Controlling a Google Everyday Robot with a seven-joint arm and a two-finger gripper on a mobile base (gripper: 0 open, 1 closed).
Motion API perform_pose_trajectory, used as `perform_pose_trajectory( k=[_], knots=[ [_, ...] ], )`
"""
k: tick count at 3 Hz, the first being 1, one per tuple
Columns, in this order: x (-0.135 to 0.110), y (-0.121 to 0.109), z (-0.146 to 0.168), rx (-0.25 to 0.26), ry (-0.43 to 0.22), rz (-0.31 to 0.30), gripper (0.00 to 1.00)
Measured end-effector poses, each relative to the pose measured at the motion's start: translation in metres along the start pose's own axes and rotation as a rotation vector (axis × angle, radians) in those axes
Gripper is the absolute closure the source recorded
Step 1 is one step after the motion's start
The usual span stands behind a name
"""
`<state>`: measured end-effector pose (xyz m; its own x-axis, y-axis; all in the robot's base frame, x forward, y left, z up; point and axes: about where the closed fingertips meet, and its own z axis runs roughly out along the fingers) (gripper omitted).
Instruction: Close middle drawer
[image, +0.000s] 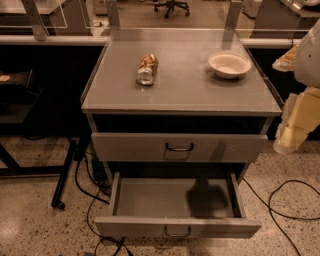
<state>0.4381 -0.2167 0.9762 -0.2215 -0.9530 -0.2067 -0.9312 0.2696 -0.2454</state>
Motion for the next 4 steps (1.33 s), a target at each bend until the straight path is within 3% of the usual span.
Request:
perform_pose_trajectory(
  k=[4],
  knots=[
    [0.0000,0.0000,0.0000,0.000,0.000,0.000,1.00]
  ],
)
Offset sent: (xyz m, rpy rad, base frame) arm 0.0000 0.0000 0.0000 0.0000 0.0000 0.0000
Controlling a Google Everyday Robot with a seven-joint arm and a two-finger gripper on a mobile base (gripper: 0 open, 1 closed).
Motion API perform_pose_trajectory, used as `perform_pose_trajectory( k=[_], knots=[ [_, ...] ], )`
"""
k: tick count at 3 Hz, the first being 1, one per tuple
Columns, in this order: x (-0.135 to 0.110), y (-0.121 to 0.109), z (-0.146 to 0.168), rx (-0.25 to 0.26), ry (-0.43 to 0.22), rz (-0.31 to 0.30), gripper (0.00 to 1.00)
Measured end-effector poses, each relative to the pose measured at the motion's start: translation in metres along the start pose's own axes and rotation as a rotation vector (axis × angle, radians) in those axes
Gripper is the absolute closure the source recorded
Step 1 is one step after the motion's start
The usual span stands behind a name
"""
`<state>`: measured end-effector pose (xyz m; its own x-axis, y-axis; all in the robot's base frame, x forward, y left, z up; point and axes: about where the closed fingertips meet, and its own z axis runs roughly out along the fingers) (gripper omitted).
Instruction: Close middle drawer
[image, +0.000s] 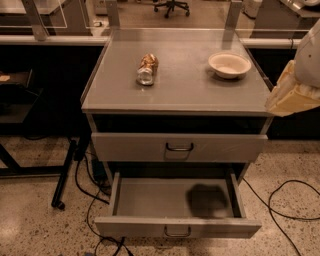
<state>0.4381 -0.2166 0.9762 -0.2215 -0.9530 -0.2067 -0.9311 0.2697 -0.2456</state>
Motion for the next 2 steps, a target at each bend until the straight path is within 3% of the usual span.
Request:
perform_pose_trajectory(
  k=[1,2],
  knots=[
    [0.000,0.000,0.000,0.000,0.000,0.000,1.00],
    [0.009,0.018,0.018,-0.014,0.012,0.008,1.00]
  ],
)
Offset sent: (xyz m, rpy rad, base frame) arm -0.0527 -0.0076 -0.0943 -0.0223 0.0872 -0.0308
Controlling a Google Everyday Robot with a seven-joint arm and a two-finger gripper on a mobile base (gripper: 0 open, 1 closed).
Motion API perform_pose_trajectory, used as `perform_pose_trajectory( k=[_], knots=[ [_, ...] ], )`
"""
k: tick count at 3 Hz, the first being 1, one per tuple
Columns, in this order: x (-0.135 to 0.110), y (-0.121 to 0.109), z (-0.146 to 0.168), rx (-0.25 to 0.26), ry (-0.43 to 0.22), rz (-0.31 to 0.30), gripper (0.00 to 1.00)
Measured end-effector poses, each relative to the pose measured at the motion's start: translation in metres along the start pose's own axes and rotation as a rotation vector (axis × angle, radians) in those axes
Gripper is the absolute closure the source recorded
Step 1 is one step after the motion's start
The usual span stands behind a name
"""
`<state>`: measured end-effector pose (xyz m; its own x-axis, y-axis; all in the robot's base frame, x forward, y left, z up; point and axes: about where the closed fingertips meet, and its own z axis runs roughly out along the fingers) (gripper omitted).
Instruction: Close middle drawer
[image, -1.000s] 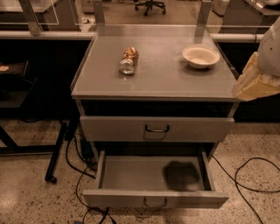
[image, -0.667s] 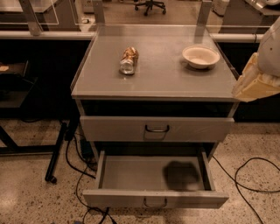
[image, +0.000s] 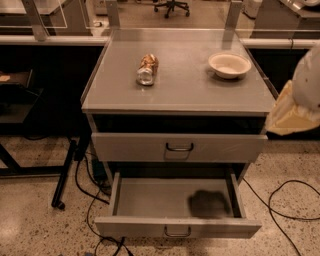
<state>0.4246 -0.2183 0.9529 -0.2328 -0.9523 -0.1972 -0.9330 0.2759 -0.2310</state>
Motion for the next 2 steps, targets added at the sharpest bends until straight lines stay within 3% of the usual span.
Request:
perform_pose_trajectory(
  k=[1,2],
  knots=[
    [0.027,0.057,0.073,-0.123,0.038,0.019,1.00],
    [0.041,0.095,0.118,-0.235,0.048,0.039,1.00]
  ],
)
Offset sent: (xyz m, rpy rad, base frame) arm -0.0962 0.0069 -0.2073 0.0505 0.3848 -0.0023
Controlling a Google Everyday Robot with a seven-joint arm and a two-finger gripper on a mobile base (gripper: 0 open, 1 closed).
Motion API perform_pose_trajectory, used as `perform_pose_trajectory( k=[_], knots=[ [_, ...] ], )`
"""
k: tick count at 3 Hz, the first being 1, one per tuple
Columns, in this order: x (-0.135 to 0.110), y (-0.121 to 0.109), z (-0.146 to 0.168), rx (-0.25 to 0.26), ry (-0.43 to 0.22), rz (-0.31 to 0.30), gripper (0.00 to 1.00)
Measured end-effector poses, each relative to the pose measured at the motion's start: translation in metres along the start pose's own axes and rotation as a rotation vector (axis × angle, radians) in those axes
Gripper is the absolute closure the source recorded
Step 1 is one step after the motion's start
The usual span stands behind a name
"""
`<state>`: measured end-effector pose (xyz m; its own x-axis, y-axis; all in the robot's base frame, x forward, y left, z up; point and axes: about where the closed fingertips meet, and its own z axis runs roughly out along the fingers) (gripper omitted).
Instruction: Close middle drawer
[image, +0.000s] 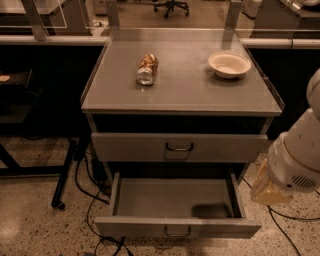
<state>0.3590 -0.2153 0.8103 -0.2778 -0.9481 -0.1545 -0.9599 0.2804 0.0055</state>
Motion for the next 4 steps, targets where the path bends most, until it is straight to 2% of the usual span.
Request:
perform_pose_trajectory(
  k=[1,2,3,4],
  knots=[
    [0.003,0.007,0.010,-0.026,0.007,0.001,1.00],
    [0.002,0.024,0.031,-0.085,-0.003,-0.012,1.00],
    [0.000,0.043,0.081,-0.103,0.044,-0.012,1.00],
    [0.006,0.065,0.158,-0.151,0.108,0.006,1.00]
  ],
)
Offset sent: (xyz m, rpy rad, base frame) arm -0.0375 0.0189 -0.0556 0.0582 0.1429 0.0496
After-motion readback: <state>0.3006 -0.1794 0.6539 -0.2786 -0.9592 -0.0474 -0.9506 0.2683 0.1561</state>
